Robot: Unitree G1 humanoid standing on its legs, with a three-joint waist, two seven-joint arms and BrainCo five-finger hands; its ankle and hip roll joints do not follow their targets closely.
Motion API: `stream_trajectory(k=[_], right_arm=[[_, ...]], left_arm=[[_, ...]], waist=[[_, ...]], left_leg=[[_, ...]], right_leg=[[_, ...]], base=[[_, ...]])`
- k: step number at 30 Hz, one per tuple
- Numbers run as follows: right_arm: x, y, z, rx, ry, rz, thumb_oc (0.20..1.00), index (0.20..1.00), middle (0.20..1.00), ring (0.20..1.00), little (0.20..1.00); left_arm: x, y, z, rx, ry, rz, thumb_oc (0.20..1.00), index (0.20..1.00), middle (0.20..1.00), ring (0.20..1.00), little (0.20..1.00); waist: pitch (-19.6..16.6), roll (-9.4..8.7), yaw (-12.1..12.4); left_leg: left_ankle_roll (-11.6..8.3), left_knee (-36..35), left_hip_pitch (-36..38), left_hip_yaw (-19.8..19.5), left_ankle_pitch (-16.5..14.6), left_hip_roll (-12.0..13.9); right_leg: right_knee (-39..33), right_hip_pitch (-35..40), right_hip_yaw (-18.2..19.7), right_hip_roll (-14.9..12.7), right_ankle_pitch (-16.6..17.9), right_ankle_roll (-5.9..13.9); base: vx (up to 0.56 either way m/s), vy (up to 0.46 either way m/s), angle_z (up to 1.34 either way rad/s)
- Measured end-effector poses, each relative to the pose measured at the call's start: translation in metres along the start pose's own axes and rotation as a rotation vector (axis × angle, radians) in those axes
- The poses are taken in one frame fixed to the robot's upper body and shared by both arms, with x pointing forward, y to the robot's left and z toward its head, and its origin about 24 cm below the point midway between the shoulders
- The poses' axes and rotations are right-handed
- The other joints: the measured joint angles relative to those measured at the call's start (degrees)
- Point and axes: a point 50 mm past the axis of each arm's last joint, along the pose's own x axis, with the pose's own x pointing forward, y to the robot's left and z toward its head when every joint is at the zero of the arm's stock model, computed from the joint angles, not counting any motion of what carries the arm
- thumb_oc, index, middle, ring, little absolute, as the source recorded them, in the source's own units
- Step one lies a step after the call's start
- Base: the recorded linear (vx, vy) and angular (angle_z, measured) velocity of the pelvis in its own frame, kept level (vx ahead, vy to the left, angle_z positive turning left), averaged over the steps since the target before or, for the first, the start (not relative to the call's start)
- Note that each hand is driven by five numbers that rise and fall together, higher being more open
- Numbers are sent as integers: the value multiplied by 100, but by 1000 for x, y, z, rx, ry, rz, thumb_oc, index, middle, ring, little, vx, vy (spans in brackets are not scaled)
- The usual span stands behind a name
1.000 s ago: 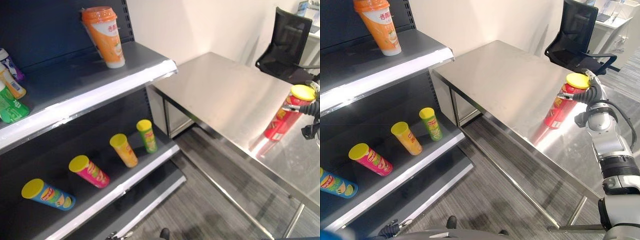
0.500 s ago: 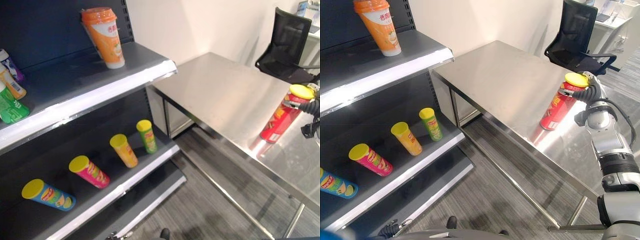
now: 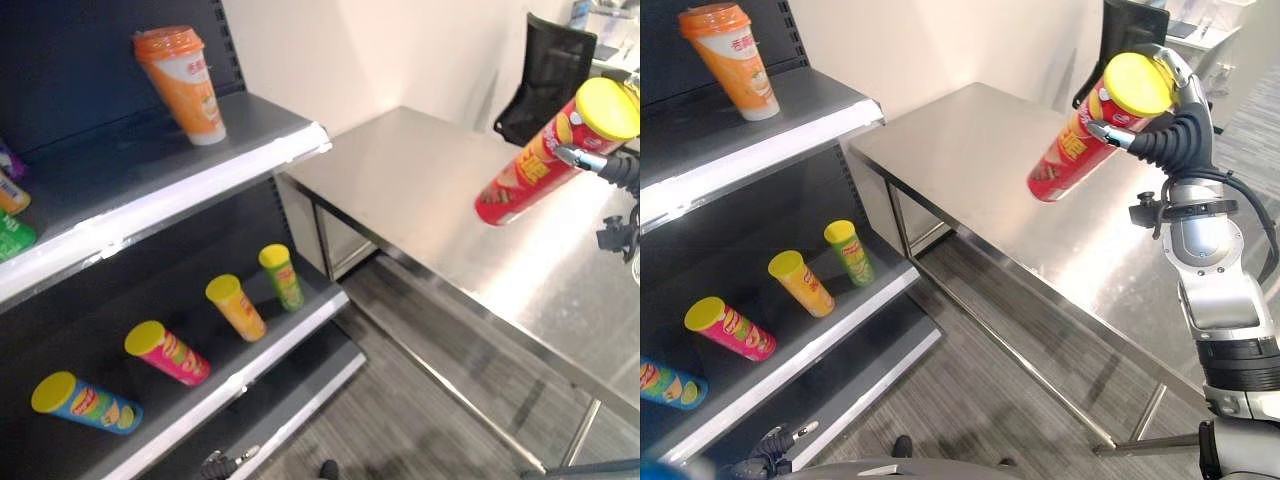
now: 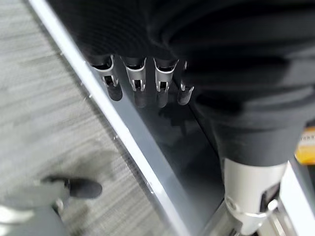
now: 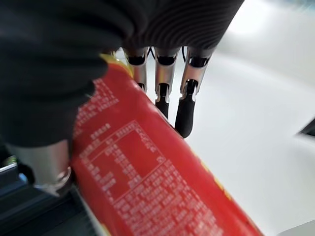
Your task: Put the goods on the table back onto the shelves and tidy them up.
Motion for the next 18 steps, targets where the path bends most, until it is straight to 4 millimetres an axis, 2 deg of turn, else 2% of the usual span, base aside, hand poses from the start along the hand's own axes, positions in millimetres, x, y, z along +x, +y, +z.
stream_trajectory(k=[1, 2, 3, 4, 5, 6, 7, 8, 9, 10, 11, 12, 13, 14, 15, 16, 17, 18], right_arm=[[5, -3, 8, 15, -45, -5, 200, 200, 200, 200, 200], [6, -7, 11, 7, -57, -13, 200, 200, 200, 200, 200], [6, -10, 15, -9, -71, -7, 200, 200, 200, 200, 200], [3, -19, 20, -65, -88, 7, 200, 200, 200, 200, 200], [1, -20, 20, -69, -91, 5, 200, 200, 200, 200, 200], [2, -13, 17, -27, -78, 1, 200, 200, 200, 200, 200], [4, -11, 17, -11, -84, -6, 200, 200, 200, 200, 200], [5, -14, 18, -14, -89, -18, 200, 200, 200, 200, 200], [3, -17, 16, -22, -80, -25, 200, 200, 200, 200, 200], [-2, -22, 9, -43, -43, -34, 200, 200, 200, 200, 200], [-2, -23, 9, -46, -40, -35, 200, 200, 200, 200, 200], [-6, -28, 7, -65, -32, -40, 200, 200, 200, 200, 200], [-7, -28, 6, -64, -25, -43, 200, 200, 200, 200, 200], [-12, -35, 1, -89, 8, -55, 200, 200, 200, 200, 200], [-16, -40, -1, -104, 26, -68, 200, 200, 200, 200, 200], [-18, -44, -2, -117, 38, -78, 200, 200, 200, 200, 200], [-18, -45, -3, -130, 41, -81, 200, 200, 200, 200, 200], [-22, -43, -5, -135, 53, -72, 200, 200, 200, 200, 200]], left_arm=[[3, -10, 11, -20, -23, -20, 1000, 1000, 1000, 1000, 1000], [5, -15, 21, -44, -56, -32, 1000, 1000, 1000, 1000, 1000], [4, -20, 24, -50, -78, -52, 1000, 1000, 1000, 1000, 1000], [0, -30, 21, -88, -99, -75, 1000, 1000, 1000, 1000, 1000], [-3, -28, 15, -81, -105, -77, 1000, 1000, 1000, 1000, 1000], [-4, -14, -3, -25, -27, -55, 1000, 1000, 1000, 1000, 1000], [-5, -4, -13, -11, 28, -33, 1000, 1000, 1000, 1000, 1000], [-6, 4, -21, -34, 64, 0, 1000, 1000, 1000, 1000, 1000], [-9, 8, -28, -74, 73, 29, 1000, 1000, 1000, 1000, 1000], [-17, 9, -44, -61, 97, 28, 1000, 1000, 1000, 1000, 1000], [-18, 8, -45, -59, 94, 23, 1000, 1000, 1000, 1000, 1000], [-19, 1, -46, -55, 88, -5, 1000, 1000, 1000, 1000, 1000], [-19, -1, -47, -57, 89, -9, 1000, 1000, 1000, 1000, 1000], [-19, -15, -47, -63, 91, -46, 1000, 1000, 1000, 1000, 1000], [-17, -24, -43, -70, 86, -70, 1000, 1000, 1000, 1000, 1000], [-15, -31, -39, -77, 80, -84, 1000, 1000, 1000, 1000, 1000], [-14, -35, -36, -79, 72, -94, 1000, 1000, 1000, 1000, 1000], [-12, -35, -28, -73, 38, -98, 1000, 1000, 1000, 1000, 1000]], waist=[[172, 158, 132], [291, 122, 149], [367, 185, 239], [406, 361, 430], [506, 303, 561], [517, 41, 749], [581, -124, 838], [656, -221, 840], [686, -241, 774], [662, -78, 636], [659, -73, 577], [637, 26, 444], [623, 25, 406], [550, 176, 242], [490, 294, 183], [446, 381, 67], [409, 437, 4], [349, 412, -94]], left_leg=[[-69, 246, -426, -141, 243, 52], [-369, 296, -704, -78, 543, -20], [-371, 142, -813, -16, 794, -26], [-573, -60, -898, 480, 337, 105], [-246, 17, -924, 858, 167, 227], [-260, 217, -1008, 1015, 165, 194], [-317, 323, -958, 991, 145, 207], [-410, 463, -869, 914, 74, 293], [-475, 616, -773, 875, 24, 448], [-599, 722, -229, 1111, -66, 1019], [-583, 724, -134, 1255, -56, 1104], [-642, 733, 128, 1511, -98, 1385], [-635, 745, 175, 1596, -93, 1435], [-570, 570, 526, 1766, -41, 1643], [-564, 496, 666, 1954, -21, 1698], [-396, 394, 761, 2096, 193, 1708], [-484, 324, 819, 2057, 256, 1636], [-582, 132, 913, 1857, -31, 1157]], right_leg=[[92, -74, -201, 327, -66, -137], [51, -79, -317, 306, -79, -280], [53, -107, -505, 336, -72, -334], [53, -134, -844, 463, -48, -458], [21, -193, -1003, 346, -37, -667], [21, -341, -1011, 105, 25, -752], [16, -382, -1009, -68, 72, -779], [54, -362, -1155, -218, 144, -743], [51, -299, -1315, -238, 194, -704], [20, -75, -1642, -282, 92, -668], [19, -54, -1696, -289, 100, -637], [120, -32, -1931, -360, 173, -518], [115, -41, -1953, -370, 182, -506], [202, -98, -2119, -523, 349, -292], [360, -166, -2129, -700, 414, -191], [516, -165, -2131, -928, 468, -106], [646, -159, -2127, -1112, 496, -63], [1072, -205, -2127, -1670, 656, 28]], base=[[-383, -207, 153], [-283, -87, 163], [-240, -12, 141], [-204, 39, 115], [-177, 60, 82], [-192, 69, 41], [-138, 54, 28], [-143, 114, 59], [-170, 238, 112], [-170, 240, 102], [-161, 241, 102], [-117, 223, 56], [-182, 359, 84], [-182, 408, 72], [-160, 390, 97], [-151, 411, 78], [-98, 284, 103], [-86, 431, 92]])
